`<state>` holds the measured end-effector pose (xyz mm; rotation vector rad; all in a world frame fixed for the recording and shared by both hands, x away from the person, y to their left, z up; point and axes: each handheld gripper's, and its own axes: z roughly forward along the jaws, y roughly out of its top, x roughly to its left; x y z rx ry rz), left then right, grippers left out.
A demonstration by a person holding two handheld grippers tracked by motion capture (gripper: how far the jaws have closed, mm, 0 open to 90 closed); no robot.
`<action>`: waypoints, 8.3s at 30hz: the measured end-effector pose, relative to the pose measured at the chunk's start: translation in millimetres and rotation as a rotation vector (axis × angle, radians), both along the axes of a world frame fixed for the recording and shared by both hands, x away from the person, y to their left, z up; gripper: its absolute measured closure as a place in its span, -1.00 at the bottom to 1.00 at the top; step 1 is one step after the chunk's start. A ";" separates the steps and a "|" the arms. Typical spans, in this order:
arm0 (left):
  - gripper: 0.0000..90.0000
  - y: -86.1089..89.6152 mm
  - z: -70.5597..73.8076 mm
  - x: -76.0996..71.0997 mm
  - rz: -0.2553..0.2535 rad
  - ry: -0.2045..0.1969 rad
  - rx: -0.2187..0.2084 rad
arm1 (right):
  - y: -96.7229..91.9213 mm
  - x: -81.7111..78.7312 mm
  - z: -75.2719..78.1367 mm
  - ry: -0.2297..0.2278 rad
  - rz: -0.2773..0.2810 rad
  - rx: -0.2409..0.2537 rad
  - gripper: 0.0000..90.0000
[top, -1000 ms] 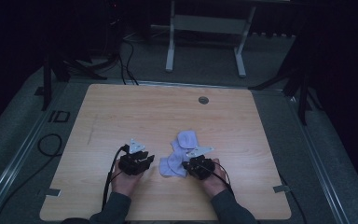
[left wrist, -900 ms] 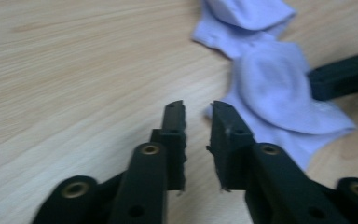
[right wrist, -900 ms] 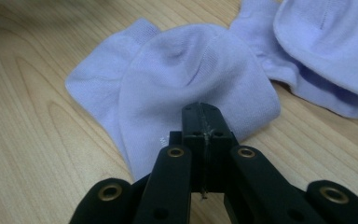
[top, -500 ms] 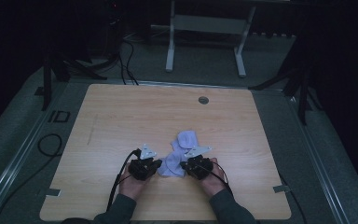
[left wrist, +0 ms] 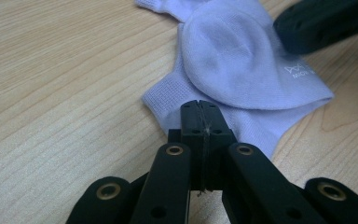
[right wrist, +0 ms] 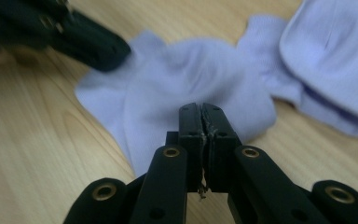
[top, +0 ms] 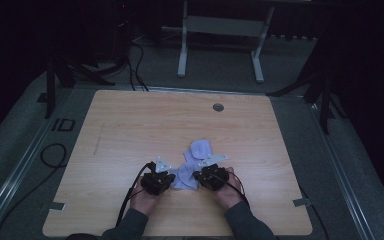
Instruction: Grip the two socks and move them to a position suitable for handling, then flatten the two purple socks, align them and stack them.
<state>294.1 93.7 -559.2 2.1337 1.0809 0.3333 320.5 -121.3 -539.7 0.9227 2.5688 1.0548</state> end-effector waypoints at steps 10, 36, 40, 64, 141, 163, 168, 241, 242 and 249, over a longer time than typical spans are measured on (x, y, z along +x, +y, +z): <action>1.00 -1.4 -0.3 -1.8 0.004 -0.009 0.005 | 38.8 17.6 14.0 0.000 0.047 0.004 0.74; 1.00 -2.7 -0.2 -3.0 0.021 -0.006 0.004 | 38.9 25.2 17.8 0.042 0.056 0.012 0.97; 1.00 -2.7 -0.1 -2.9 0.022 -0.004 0.004 | 25.5 19.3 27.1 0.031 0.062 0.029 0.97; 1.00 -2.6 0.2 -2.9 0.025 0.001 0.006 | -76.5 -13.5 15.2 0.043 -0.083 0.080 1.00; 0.81 32.6 15.7 4.9 0.057 -0.050 -0.083 | 2.1 76.3 39.3 0.009 -0.102 -0.014 0.52; 0.81 30.1 13.9 4.4 0.050 -0.039 -0.080 | 33.0 102.1 9.0 0.111 -0.140 -0.090 0.59; 0.81 29.6 13.4 4.2 0.048 -0.039 -0.075 | 33.0 100.6 12.0 0.102 -0.141 -0.085 0.97; 0.81 24.3 10.1 3.1 0.037 -0.032 -0.062 | -111.1 85.9 12.2 0.137 -0.396 -0.089 0.93; 0.81 24.3 10.1 3.1 0.036 -0.032 -0.062 | -112.1 84.7 12.2 0.139 -0.396 -0.092 0.87; 0.81 23.0 9.4 3.2 0.035 -0.032 -0.062 | -113.3 80.3 25.3 0.054 -0.372 -0.097 0.56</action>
